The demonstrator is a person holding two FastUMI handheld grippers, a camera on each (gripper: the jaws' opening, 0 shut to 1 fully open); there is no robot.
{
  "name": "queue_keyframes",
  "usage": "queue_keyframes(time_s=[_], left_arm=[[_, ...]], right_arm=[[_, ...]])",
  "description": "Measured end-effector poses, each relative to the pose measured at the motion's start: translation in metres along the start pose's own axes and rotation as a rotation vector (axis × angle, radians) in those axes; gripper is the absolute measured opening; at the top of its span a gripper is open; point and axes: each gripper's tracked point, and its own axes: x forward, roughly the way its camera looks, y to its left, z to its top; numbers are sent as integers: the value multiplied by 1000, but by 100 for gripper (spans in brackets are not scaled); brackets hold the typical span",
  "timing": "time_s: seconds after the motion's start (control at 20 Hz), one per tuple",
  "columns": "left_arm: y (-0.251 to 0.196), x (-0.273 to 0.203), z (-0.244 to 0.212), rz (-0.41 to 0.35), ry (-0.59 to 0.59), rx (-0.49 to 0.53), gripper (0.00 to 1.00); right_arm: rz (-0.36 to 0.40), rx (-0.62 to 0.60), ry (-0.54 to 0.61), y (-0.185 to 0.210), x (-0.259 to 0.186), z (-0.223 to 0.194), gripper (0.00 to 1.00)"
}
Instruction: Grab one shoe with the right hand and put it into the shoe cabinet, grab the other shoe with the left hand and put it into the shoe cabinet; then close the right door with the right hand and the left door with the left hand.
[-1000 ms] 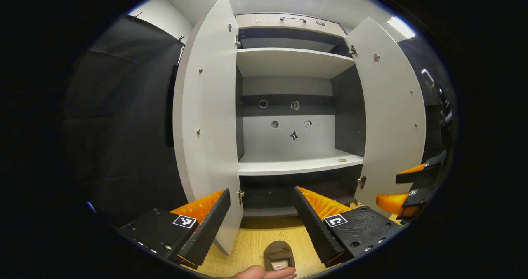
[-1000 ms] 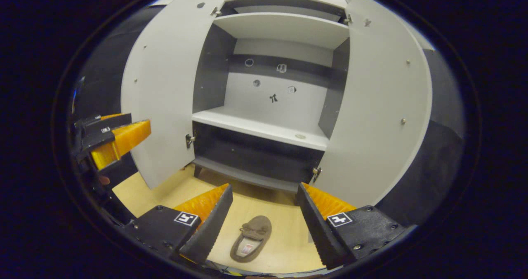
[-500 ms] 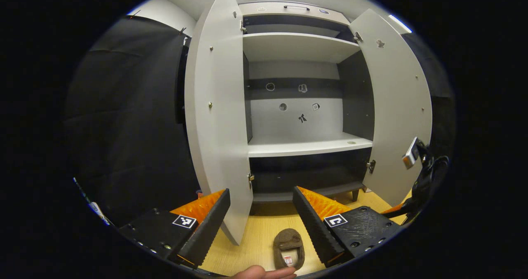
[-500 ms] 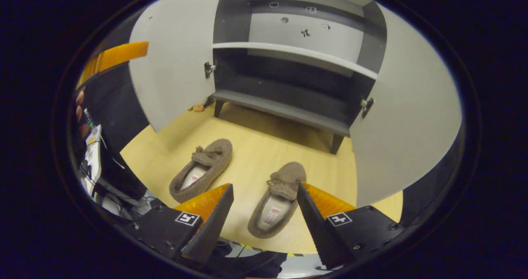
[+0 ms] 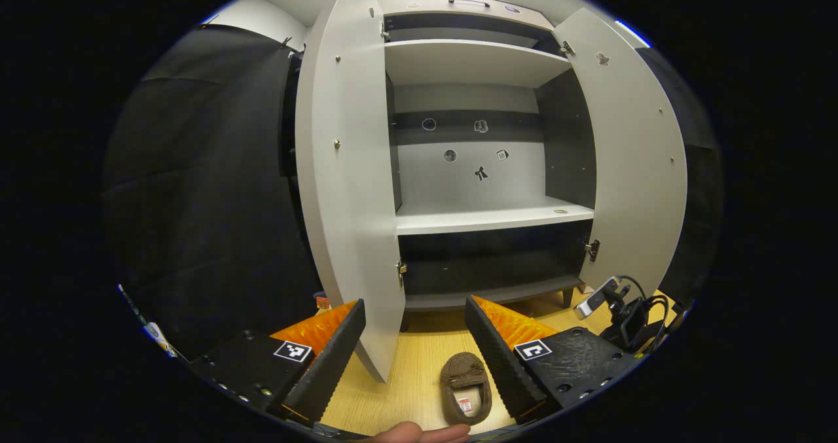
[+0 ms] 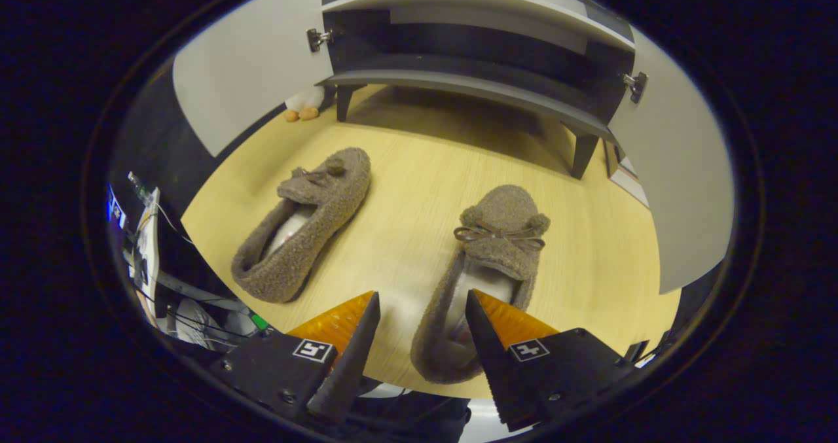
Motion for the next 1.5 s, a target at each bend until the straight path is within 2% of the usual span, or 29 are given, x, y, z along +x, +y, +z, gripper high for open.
queue_keyframes(time_s=[0.1,0.15,0.2,0.25,0.3,0.35,0.55,0.75,1.05,1.2,1.5], left_arm=[[-1,3,-2,-3,5,-5,96],[-1,4,-3,-1,7,-7,96],[-1,5,-5,-3,11,-10,96],[-2,7,-6,-5,15,-11,96],[-3,8,-8,-6,17,-9,96],[-3,9,-8,-4,18,-4,96],[-5,10,-9,-4,18,-5,96],[-8,12,-7,-11,7,-9,96],[-23,15,-2,-51,-17,-18,96],[-30,16,1,-72,-29,-20,97],[-36,20,7,-98,-56,-34,96]], right_arm=[[-31,-24,26,-7,6,-5,64],[-47,-30,30,-11,9,-5,47],[-55,-30,32,-14,10,-5,45],[-51,-17,30,-14,12,-4,29],[-55,-2,27,-14,13,-3,21],[-57,-1,35,-12,13,-5,6],[-84,-53,33,-18,5,-5,4],[-93,-10,-13,-31,-21,8,4],[-111,30,-141,-43,-69,48,4],[-137,13,-204,-47,-92,68,4],[-173,15,-417,-50,-168,139,4]])
